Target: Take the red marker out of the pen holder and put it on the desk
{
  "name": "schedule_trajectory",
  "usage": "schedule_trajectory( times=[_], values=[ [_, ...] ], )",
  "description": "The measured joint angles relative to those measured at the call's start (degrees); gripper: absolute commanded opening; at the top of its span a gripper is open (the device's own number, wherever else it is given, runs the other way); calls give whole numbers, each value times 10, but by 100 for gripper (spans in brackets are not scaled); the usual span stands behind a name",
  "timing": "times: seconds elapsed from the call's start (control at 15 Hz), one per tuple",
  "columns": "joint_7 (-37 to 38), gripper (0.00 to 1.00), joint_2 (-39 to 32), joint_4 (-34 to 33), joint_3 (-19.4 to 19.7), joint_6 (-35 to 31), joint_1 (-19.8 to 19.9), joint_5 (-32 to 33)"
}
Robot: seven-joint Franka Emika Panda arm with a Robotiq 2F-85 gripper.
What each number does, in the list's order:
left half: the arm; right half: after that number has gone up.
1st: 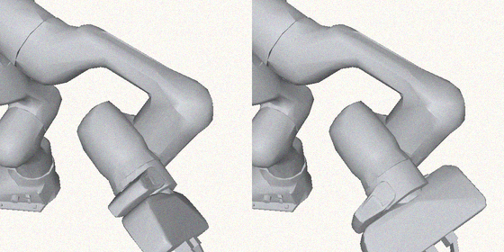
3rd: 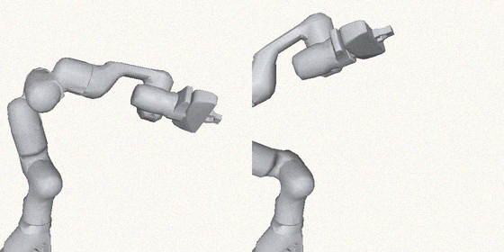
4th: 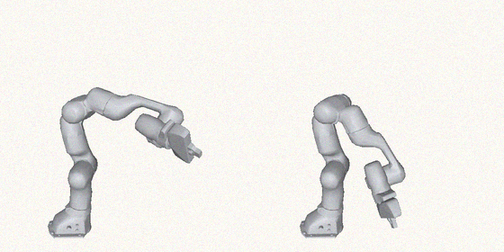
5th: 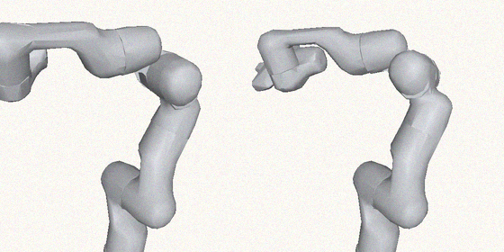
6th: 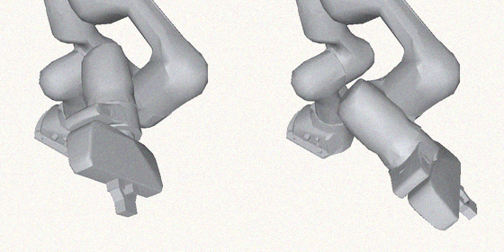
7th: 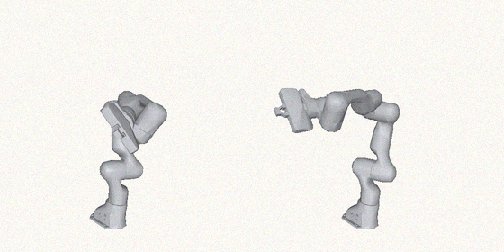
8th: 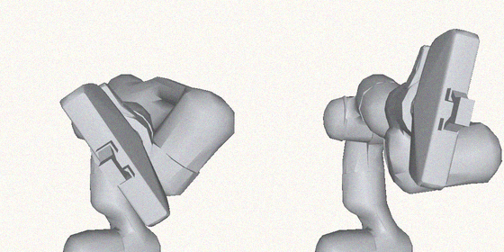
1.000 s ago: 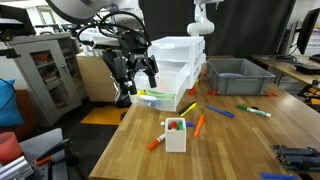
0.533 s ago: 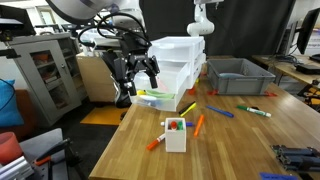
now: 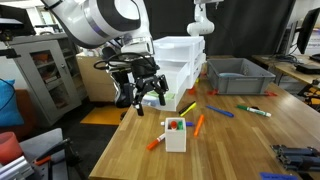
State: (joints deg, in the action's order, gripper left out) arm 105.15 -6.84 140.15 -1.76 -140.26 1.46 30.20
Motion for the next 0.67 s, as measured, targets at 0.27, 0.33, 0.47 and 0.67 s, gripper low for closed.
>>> schedule_trajectory(
  times=[0.27, 0.33, 0.47, 0.67],
  values=[
    [44, 100, -20, -3, 23, -16, -20, 44],
    [52, 100, -23, -5, 27, -16, -25, 54],
    [63, 100, -30, -8, 32, -16, -31, 67],
    [83, 100, -38, -14, 42, -16, -37, 106]
  ],
)
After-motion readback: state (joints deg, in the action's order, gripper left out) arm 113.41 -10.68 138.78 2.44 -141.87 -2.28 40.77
